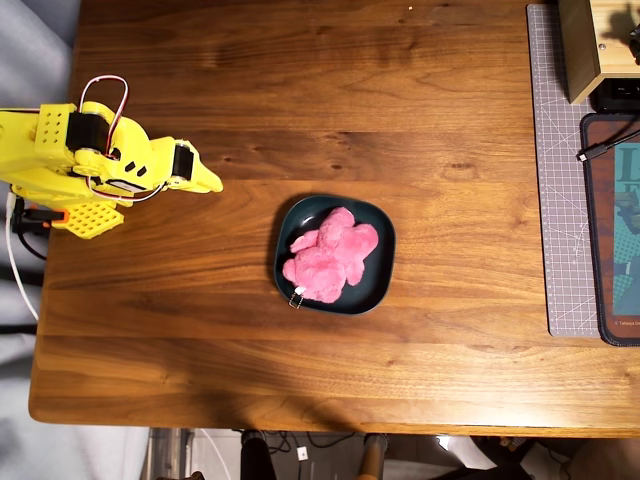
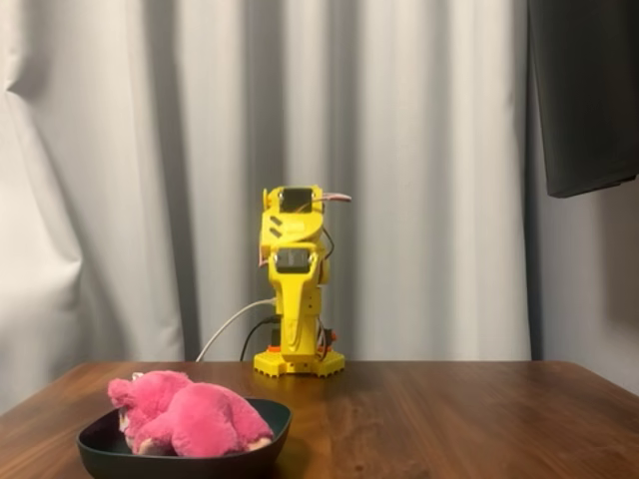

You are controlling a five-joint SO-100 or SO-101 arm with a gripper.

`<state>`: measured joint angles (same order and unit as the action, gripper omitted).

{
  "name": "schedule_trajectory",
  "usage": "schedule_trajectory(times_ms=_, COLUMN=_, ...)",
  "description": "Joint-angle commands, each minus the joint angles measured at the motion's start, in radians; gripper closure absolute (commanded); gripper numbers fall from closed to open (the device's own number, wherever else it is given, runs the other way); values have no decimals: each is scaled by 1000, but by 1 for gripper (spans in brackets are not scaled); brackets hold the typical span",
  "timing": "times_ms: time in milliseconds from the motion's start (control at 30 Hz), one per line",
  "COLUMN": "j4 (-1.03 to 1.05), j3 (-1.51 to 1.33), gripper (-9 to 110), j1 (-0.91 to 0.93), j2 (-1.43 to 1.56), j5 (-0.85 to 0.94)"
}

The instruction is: Grasp a strawberry bear and put it in the bin.

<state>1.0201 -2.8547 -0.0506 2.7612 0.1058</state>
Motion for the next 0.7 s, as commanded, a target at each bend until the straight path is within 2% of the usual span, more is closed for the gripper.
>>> schedule_trajectory(times_ms=0, j4=6, j3=-107, gripper=91, j1=-9, j2=190, j5=-9)
schedule_trajectory(times_ms=200, j4=163, j3=-215, gripper=86, j1=-17, j2=607, j5=6)
schedule_trajectory(times_ms=300, j4=184, j3=-215, gripper=85, j1=0, j2=620, j5=-5)
schedule_trajectory(times_ms=467, j4=236, j3=-206, gripper=101, j1=-2, j2=620, j5=-8)
schedule_trajectory(times_ms=667, j4=236, j3=-206, gripper=101, j1=-6, j2=620, j5=-8)
